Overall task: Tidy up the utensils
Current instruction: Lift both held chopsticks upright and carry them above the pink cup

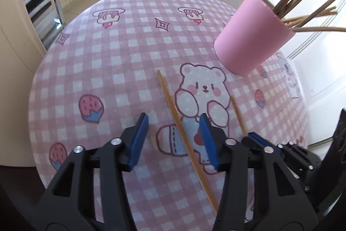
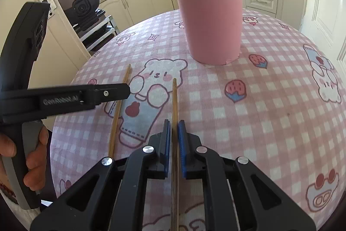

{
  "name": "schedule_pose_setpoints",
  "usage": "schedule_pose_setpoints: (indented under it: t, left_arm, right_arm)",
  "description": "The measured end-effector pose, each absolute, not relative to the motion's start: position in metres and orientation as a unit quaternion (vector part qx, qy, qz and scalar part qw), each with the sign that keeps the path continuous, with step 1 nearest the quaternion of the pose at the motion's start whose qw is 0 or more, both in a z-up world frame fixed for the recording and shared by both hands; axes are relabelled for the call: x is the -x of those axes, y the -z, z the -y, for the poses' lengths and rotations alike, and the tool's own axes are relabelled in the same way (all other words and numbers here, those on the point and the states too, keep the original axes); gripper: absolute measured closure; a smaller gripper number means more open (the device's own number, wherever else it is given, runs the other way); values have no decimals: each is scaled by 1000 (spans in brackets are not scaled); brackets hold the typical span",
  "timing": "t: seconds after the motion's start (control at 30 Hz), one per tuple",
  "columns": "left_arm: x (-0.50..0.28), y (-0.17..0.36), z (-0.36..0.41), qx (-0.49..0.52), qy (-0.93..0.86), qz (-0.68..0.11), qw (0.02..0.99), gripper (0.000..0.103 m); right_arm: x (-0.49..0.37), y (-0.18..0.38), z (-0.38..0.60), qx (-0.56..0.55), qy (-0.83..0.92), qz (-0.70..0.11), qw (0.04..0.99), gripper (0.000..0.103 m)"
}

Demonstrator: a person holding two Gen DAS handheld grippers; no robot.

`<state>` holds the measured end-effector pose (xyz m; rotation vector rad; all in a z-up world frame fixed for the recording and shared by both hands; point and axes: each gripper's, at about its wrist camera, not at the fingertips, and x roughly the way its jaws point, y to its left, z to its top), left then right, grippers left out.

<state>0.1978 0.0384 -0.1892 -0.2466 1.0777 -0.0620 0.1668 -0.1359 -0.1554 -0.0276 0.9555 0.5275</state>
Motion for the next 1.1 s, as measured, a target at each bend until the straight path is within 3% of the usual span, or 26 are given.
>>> schedule_pose_setpoints:
  t: [0.07,0.27,0.4,0.7,1.1]
  left_arm:
    - [-204,189,-35,104,21,-515,851,62]
    - [-212,190,-27,57,-9,-505,861,89]
    - [-208,190,-34,76,2,-490,868,96]
    - [-181,163,-45,99,49,-463,880,97]
    - [-137,81,-51,110,86,-345,928,97]
  right_arm:
    - [-175,155,129,27,-252,-461,850,93]
    - [-193,155,109,74,-252,-477,839,92]
    - [-195,156,109,77,-249,-475,840,98]
    - [-179,124,119,26,-266,-425,865,99]
    - [-126,17,132,-5,-272,-262,926,99]
